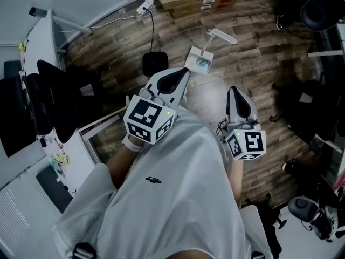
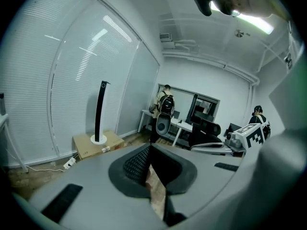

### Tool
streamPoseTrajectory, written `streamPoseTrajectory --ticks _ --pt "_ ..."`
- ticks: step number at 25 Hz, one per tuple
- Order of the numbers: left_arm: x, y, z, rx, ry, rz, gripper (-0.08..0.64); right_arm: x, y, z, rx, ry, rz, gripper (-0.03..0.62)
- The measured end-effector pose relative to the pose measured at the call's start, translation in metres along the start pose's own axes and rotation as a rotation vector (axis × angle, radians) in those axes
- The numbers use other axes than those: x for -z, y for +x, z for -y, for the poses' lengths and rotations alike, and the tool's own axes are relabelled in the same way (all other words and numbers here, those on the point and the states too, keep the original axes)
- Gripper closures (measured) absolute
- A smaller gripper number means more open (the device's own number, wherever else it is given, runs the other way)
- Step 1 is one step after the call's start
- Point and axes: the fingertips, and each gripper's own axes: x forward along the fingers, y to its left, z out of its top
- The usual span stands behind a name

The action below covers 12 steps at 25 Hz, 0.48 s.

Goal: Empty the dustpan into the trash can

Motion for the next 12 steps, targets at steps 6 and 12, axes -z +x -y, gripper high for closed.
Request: streamPoseTrajectory --ticks 6,12 --pt "-0.022 0.027 -0.043 -0.043 -0.053 0.021 0.560 -0.019 0.058 0.011 -0.041 -0.022 -0.014 0.580" --pt "-0.034 0.053 -0.059 -0.099 -0.078 0.013 0.560 -0.025 0.094 0.029 -0.111 -0.016 -0.028 0.581"
